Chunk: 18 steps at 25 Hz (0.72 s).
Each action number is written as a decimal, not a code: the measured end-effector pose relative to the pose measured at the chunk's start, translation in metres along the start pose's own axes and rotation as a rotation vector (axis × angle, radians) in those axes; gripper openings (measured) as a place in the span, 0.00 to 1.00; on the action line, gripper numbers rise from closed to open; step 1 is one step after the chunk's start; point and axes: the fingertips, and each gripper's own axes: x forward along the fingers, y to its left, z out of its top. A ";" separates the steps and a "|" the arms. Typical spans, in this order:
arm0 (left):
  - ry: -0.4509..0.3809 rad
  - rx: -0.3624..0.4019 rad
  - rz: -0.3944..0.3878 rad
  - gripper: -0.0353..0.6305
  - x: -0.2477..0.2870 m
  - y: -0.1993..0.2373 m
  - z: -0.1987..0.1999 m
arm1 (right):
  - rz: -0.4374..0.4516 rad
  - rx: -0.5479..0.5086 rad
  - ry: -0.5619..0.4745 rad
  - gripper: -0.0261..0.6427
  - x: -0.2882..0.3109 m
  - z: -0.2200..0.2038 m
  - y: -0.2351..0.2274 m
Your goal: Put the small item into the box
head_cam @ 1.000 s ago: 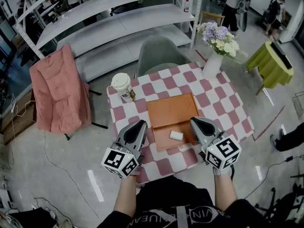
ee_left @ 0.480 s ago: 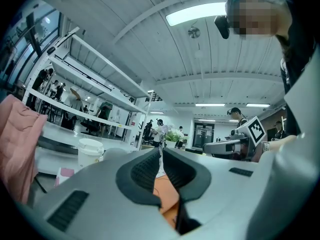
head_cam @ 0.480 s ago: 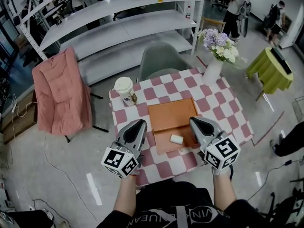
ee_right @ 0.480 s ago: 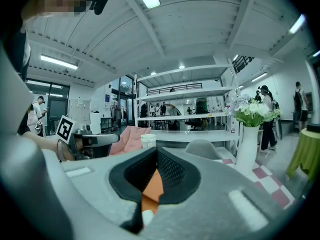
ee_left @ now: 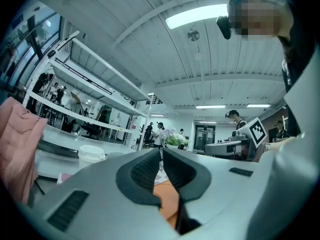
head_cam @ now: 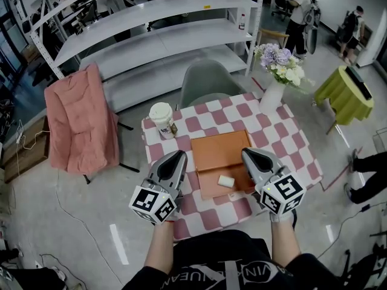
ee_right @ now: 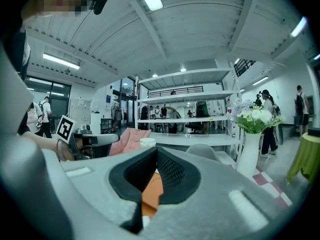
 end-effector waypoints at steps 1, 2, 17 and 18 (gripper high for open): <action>-0.002 0.002 0.000 0.09 0.000 0.000 0.001 | -0.002 0.000 -0.001 0.05 0.000 0.001 0.000; -0.003 0.004 0.000 0.09 0.001 0.001 0.002 | -0.004 -0.001 -0.002 0.05 0.001 0.001 -0.001; -0.012 0.015 0.002 0.09 0.005 0.006 0.008 | 0.012 0.029 -0.029 0.05 0.006 0.007 -0.003; -0.012 0.015 0.004 0.09 0.004 0.006 0.009 | 0.020 0.052 -0.042 0.05 0.006 0.009 -0.003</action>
